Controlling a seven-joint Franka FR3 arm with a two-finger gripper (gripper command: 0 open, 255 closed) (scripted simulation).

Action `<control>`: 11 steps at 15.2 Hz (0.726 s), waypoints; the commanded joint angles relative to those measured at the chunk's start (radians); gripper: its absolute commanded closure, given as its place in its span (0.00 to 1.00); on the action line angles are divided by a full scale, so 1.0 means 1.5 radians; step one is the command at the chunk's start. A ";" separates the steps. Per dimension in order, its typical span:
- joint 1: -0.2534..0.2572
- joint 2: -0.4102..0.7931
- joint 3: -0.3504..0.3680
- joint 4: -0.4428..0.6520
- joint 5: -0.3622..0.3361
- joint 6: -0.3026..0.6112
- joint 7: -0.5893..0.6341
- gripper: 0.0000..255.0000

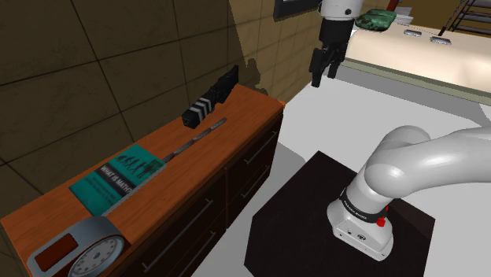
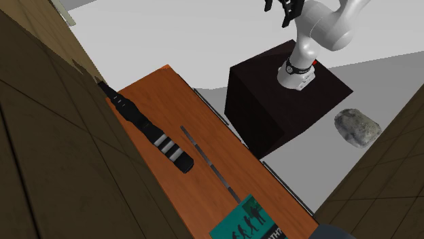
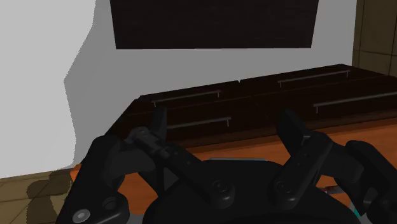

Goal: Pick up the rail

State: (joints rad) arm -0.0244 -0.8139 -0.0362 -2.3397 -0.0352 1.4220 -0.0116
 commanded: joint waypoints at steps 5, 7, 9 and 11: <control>0.028 0.084 -0.025 0.006 -0.015 0.079 -0.084 0.00; 0.042 0.129 -0.035 0.014 -0.019 0.115 -0.125 0.00; 0.056 0.175 -0.045 0.026 -0.021 0.150 -0.165 0.00; 0.070 0.222 -0.052 0.040 -0.021 0.183 -0.206 0.00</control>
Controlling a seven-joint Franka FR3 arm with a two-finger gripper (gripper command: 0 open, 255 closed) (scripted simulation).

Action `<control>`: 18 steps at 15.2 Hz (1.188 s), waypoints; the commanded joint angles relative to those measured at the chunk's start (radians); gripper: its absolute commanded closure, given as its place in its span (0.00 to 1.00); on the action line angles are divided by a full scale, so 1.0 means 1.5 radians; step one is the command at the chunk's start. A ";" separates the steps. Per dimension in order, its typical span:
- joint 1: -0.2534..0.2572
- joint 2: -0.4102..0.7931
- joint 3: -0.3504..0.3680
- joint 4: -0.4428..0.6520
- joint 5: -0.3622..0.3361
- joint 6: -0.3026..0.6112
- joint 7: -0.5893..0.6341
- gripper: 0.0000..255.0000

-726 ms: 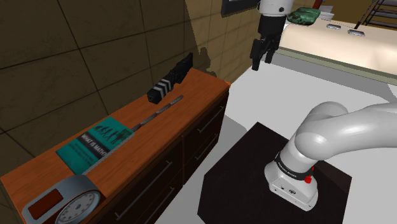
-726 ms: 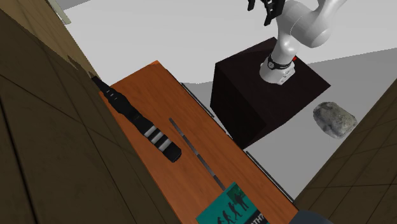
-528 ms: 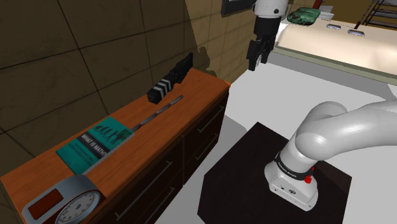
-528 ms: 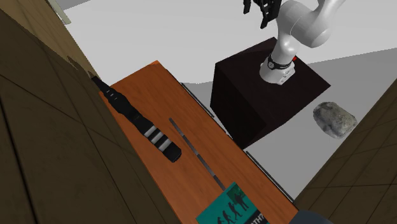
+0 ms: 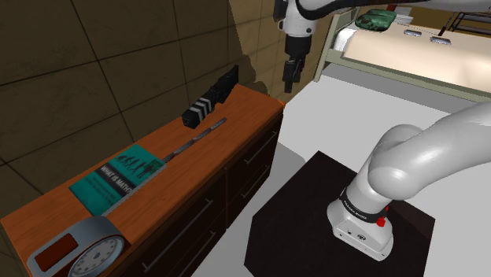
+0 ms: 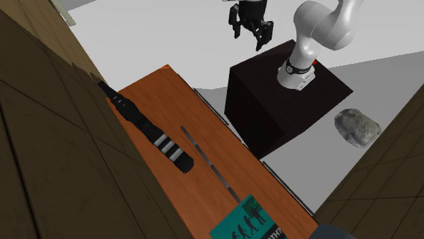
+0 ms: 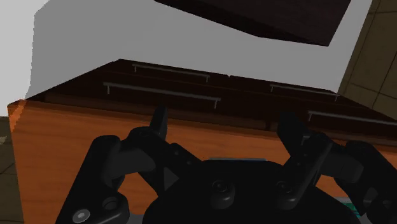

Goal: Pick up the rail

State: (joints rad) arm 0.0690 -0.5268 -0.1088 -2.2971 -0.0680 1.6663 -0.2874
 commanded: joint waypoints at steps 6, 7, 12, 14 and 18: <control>0.046 0.173 -0.016 0.072 0.011 0.102 -0.141 0.00; 0.051 0.196 -0.016 0.084 0.013 0.113 -0.160 0.00; 0.075 0.311 -0.009 0.152 0.029 0.160 -0.254 0.00; 0.083 0.355 -0.002 0.182 0.035 0.174 -0.290 0.00; 0.097 0.441 0.015 0.246 0.045 0.197 -0.356 0.00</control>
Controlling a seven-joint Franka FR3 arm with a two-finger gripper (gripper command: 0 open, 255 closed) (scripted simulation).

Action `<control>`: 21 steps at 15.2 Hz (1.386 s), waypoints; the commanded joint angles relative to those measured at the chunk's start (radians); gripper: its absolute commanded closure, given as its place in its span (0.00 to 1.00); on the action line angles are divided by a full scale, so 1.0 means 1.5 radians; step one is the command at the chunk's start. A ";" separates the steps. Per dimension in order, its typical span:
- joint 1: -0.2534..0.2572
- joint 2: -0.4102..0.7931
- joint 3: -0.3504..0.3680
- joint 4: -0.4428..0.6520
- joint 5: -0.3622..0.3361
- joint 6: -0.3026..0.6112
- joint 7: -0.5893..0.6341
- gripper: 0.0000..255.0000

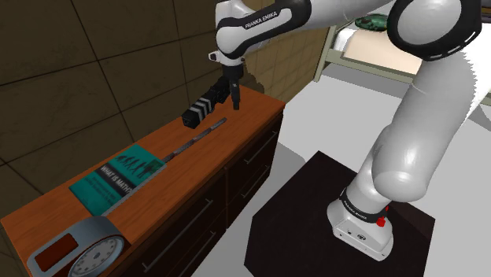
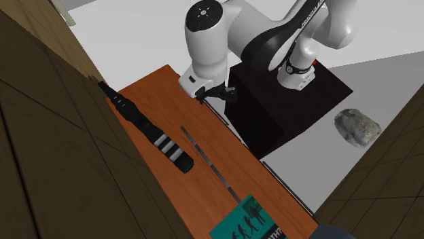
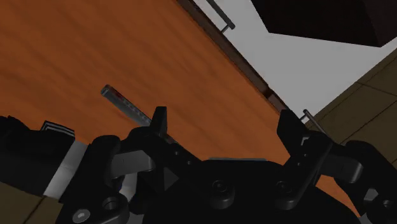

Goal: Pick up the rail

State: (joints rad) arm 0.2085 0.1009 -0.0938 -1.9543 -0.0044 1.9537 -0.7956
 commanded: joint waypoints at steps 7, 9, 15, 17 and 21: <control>0.028 0.162 0.045 0.136 0.004 0.028 -0.119 0.00; 0.035 0.199 0.057 0.172 0.001 0.031 -0.145 0.00; 0.063 0.308 0.094 0.278 -0.016 0.035 -0.218 0.00; 0.075 0.342 0.106 0.313 -0.023 0.035 -0.242 0.00; 0.100 0.408 0.128 0.382 -0.040 0.033 -0.288 0.00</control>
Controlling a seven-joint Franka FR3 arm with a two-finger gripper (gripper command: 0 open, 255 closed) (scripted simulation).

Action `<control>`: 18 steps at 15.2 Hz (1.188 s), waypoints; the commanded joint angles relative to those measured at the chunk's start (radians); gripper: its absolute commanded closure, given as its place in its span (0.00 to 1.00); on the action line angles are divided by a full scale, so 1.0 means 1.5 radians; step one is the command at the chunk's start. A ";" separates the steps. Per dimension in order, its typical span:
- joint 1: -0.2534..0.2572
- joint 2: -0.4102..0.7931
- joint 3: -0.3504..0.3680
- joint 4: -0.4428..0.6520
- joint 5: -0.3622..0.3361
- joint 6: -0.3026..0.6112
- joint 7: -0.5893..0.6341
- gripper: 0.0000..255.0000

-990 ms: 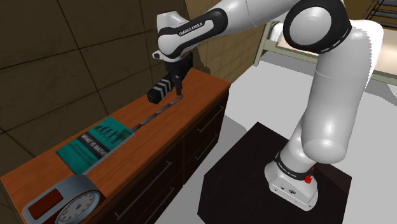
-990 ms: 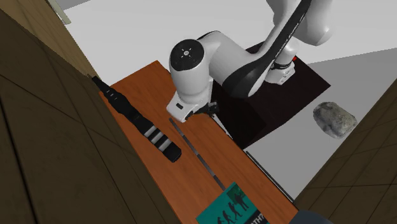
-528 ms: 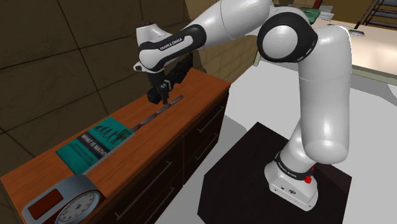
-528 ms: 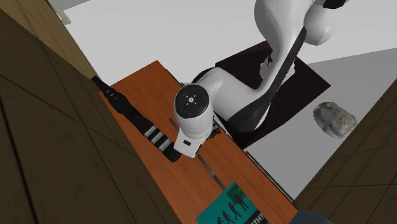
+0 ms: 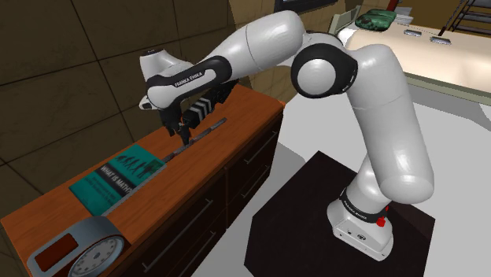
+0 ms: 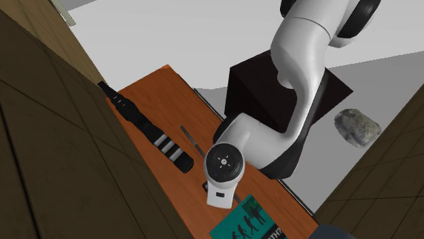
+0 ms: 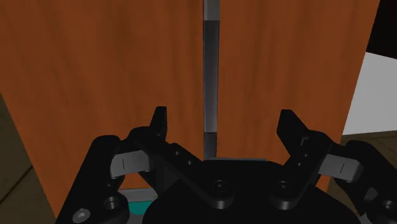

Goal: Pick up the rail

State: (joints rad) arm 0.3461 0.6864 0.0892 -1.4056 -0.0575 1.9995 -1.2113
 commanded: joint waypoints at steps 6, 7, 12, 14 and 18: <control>0.011 0.045 0.006 0.012 -0.008 0.033 -0.013 0.00; 0.011 0.050 0.006 0.011 -0.009 0.039 -0.013 0.00; 0.011 0.057 0.005 0.009 -0.009 0.048 -0.013 1.00; 0.011 0.056 0.005 0.009 -0.009 0.048 -0.013 1.00; 0.011 0.057 0.005 0.010 -0.009 0.047 -0.013 1.00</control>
State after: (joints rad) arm 0.3631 0.7713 0.0969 -1.3909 -0.0713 2.0711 -1.2301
